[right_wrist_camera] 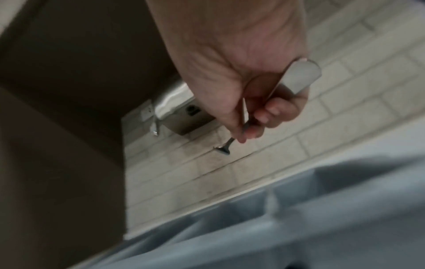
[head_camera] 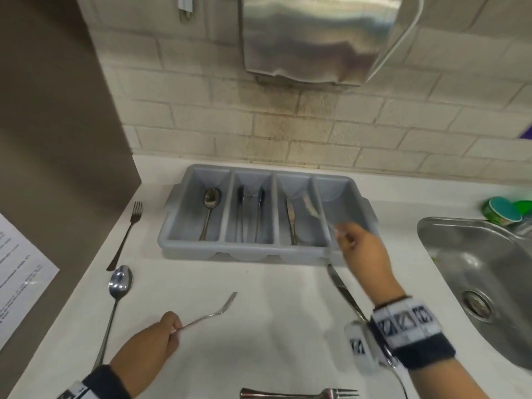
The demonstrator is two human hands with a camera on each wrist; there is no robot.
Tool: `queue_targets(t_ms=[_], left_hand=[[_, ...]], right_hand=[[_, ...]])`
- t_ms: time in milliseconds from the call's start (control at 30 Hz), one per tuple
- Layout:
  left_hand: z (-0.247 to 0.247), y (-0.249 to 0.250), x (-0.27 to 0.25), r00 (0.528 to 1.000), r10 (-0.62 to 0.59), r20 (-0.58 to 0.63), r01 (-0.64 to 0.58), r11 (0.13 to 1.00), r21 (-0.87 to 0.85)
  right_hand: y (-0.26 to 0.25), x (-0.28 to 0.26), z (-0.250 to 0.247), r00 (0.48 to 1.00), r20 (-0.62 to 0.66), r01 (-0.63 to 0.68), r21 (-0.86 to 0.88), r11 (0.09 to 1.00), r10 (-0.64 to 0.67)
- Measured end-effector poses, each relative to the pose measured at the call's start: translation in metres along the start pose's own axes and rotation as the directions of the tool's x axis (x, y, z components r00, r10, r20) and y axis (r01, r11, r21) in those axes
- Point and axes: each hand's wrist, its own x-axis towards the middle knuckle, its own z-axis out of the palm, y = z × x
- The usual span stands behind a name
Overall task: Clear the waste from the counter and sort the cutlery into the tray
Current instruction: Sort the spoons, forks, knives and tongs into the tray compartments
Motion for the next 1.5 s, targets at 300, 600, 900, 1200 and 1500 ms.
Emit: queue_targets(t_ms=[300,600,900,1200,1500], left_hand=[[-0.066,0.096,0.001,0.958,0.261,0.119,-0.196,0.898,-0.393],[-0.068,0.284,0.122,0.947,0.312,0.074,-0.221,0.802,-0.554],[-0.03,0.366,0.203,0.929,0.24,0.283,-0.319,0.906,0.278],[0.028,0.349,0.147,0.773,0.617,0.15,-0.633,0.735,0.242],[0.103,0.302,0.113,0.627,0.564,0.538,-0.779,0.432,0.455]], right_hand=[[0.035,0.098,0.013,0.762,0.546,-0.185,-0.329,0.926,0.347],[0.078,0.052,-0.035,0.952,0.268,-0.197,0.158,0.968,0.149],[0.165,-0.077,-0.061,0.915,0.22,-0.338,-0.045,0.94,0.339],[0.201,-0.11,-0.042,0.818,0.262,-0.419,-0.339,0.842,0.513],[0.189,-0.127,-0.048,0.808,0.284,-0.527,-0.043,0.849,0.516]])
